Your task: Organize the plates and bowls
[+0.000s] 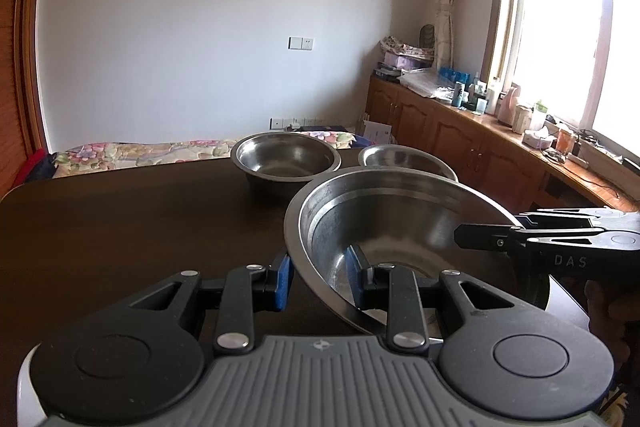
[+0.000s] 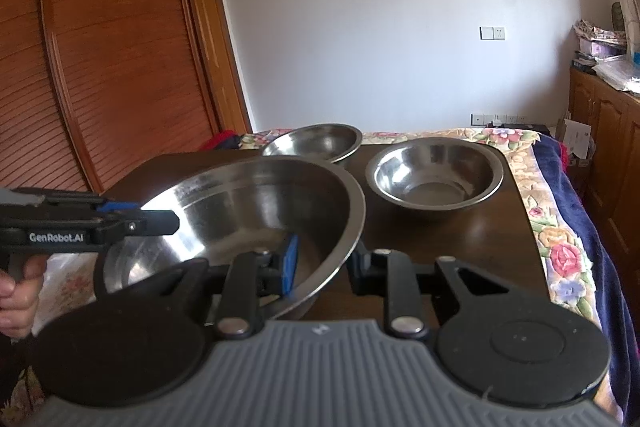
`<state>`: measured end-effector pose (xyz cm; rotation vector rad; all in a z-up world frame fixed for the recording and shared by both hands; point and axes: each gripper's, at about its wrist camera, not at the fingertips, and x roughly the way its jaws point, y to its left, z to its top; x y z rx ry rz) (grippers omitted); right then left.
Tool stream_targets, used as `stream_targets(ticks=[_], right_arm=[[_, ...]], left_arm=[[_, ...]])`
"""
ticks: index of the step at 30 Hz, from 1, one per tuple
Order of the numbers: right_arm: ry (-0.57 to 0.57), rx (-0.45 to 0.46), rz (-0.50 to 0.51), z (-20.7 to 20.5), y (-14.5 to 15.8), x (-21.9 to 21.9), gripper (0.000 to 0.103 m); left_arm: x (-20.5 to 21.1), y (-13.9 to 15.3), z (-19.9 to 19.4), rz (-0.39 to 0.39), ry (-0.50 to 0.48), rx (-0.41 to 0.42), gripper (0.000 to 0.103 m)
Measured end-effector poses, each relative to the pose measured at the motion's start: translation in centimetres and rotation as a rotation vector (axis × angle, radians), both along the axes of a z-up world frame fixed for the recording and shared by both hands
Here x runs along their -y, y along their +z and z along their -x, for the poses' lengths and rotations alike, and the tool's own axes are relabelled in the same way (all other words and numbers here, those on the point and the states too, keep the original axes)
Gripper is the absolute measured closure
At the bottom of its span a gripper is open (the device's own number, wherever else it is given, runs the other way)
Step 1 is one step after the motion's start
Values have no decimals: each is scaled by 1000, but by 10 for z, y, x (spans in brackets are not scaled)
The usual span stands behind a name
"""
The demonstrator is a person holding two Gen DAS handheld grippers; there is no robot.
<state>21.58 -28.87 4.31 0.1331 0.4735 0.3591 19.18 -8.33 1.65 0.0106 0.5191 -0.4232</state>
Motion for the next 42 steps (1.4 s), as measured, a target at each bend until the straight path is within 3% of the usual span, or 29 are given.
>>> stream_targets(ticks=[16, 42], right_arm=[[4, 27, 31, 34, -11, -18, 75], [24, 10, 47, 45, -26, -31, 75]], left_arm=[[-12, -23, 29, 4, 14, -5, 44], [-17, -40, 36, -17, 6, 5, 41]])
